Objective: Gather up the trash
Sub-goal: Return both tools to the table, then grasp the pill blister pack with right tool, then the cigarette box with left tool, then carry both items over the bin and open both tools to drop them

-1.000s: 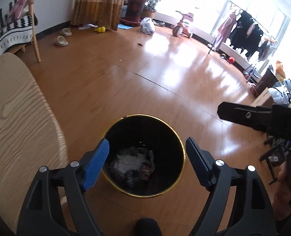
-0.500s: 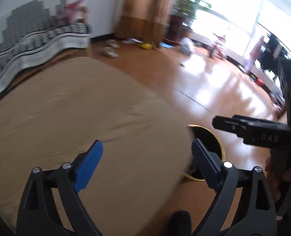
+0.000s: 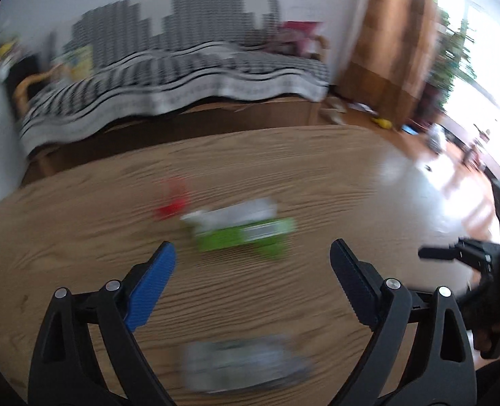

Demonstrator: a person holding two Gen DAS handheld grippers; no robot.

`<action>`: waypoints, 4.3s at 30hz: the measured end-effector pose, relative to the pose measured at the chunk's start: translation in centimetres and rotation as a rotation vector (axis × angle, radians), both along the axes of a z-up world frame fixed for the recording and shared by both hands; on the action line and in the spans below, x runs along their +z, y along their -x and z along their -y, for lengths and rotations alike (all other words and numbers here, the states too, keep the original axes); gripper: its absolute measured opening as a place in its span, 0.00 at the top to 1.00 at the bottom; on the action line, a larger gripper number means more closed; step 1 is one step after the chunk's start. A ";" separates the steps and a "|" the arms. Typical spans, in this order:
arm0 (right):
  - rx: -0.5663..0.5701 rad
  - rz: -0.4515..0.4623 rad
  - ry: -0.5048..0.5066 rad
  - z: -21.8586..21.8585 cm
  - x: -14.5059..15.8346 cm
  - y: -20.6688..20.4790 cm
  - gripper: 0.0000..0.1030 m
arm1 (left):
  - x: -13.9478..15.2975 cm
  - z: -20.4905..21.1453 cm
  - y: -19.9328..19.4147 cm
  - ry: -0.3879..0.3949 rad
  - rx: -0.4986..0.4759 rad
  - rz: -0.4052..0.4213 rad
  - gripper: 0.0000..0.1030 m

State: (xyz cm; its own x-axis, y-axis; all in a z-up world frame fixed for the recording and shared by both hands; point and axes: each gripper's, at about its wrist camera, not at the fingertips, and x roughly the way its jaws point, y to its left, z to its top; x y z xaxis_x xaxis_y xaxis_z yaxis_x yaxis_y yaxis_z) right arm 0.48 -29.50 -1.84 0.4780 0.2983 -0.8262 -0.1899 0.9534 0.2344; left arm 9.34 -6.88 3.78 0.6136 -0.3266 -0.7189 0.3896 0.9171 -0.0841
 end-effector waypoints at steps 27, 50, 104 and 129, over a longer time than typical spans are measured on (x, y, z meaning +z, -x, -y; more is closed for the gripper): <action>0.474 0.044 -0.036 -12.1 1.4 3.6 0.98 | -4.6 -6.8 -1.0 -0.045 0.041 -0.119 0.13; 0.291 0.094 0.002 -6.9 1.9 6.4 0.06 | -8.1 3.3 0.4 -0.341 -0.136 -0.138 0.06; -0.046 0.044 -0.162 6.7 1.6 9.5 0.83 | -10.6 6.2 1.8 -0.313 -0.535 -0.054 0.44; -0.925 -0.181 0.000 38.5 -6.9 25.1 0.83 | -7.8 43.9 21.7 0.018 -0.733 -0.225 0.44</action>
